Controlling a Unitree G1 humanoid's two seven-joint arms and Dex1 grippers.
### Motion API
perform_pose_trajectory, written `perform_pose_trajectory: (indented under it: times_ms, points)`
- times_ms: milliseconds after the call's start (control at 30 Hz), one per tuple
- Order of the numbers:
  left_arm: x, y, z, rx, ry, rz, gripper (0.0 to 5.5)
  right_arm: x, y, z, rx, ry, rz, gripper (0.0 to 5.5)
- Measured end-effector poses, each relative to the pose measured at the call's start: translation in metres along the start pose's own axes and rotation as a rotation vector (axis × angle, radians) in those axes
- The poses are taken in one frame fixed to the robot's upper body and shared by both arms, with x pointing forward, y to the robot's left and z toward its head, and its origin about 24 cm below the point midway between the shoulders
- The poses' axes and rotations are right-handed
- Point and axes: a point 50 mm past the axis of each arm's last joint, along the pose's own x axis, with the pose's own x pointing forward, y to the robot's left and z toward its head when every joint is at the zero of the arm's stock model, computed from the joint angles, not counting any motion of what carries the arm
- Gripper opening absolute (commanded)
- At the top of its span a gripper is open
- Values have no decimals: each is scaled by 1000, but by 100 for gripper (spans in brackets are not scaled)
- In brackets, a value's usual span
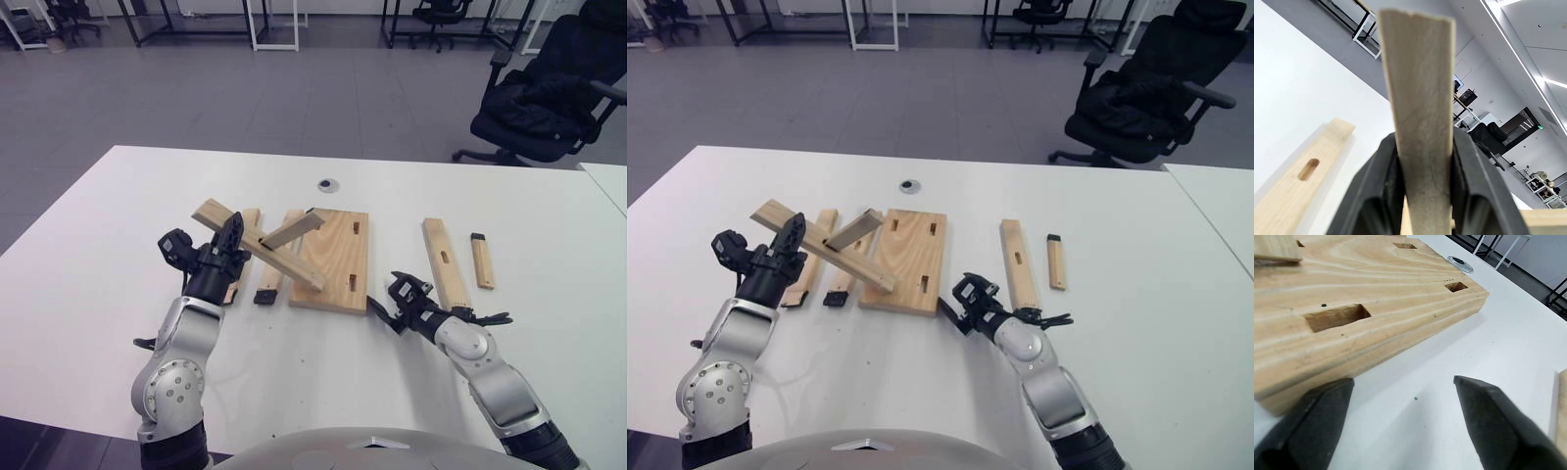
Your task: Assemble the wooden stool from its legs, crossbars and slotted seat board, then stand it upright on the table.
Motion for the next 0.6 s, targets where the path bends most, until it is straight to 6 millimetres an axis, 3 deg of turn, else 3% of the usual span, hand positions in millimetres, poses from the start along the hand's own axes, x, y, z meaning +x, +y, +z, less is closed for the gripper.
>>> perform_pose_trajectory:
  times_ms: [600]
  points:
    - [3,-15,8,247,-28,-15,102,0,0,0,1,1,1,382]
